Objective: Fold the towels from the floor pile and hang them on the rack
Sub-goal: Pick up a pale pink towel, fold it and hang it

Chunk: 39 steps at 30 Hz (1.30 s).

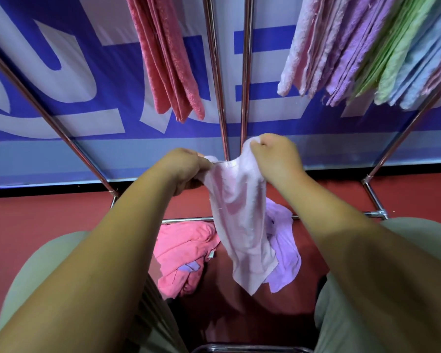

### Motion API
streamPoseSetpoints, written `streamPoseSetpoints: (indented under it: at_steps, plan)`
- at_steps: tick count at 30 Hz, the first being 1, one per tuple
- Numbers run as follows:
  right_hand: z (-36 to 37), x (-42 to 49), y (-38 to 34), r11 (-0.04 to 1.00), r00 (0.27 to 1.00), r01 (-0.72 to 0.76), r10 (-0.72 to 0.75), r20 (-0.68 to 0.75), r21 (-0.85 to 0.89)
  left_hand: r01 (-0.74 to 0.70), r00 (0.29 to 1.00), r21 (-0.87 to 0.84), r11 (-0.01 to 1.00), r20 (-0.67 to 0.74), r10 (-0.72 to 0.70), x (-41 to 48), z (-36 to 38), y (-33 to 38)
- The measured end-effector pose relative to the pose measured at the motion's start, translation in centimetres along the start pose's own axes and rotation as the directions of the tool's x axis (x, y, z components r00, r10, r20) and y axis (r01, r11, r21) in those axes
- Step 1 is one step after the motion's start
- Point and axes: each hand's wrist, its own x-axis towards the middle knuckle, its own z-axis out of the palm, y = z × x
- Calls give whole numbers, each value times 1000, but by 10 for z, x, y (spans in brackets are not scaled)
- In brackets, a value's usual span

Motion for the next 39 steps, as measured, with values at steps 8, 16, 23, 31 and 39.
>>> streamPoseSetpoints:
  at_steps: [8,16,23,31,39]
  plan:
    - [26,-21,-3,979,965,200,-190,180,-37,120,992,-22,993,33,-119,7,31,-2]
    - [38,-16,6,958,929,271,-235,285,-95,112,989,-118,987,113,-99,14,35,-1]
    - [34,-12,11,945,897,325,-300,325,-24,147,985,-233,961,123,-121,10,34,10]
    - [34,-16,16,940,875,340,-300,380,-40,152,988,-238,959,76,-138,6,34,8]
    - [32,-16,15,941,878,338,-308,366,-18,116,993,-246,962,37,-110,3,36,7]
